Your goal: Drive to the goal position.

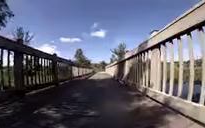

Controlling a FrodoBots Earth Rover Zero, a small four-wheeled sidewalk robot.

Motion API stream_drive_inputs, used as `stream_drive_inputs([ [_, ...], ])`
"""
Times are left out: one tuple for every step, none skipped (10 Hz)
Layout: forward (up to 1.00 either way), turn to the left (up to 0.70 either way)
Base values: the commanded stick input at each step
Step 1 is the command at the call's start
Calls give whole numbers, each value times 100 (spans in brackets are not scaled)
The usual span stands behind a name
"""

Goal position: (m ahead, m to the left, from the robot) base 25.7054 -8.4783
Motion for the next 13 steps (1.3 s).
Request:
stream_drive_inputs([
  [85, 0],
  [85, 0],
  [85, 0],
  [85, 0],
  [85, 0],
  [85, 0],
  [85, 0],
  [85, 0],
  [85, 0],
  [85, 0],
  [85, 0],
  [85, 0],
  [85, 0],
])
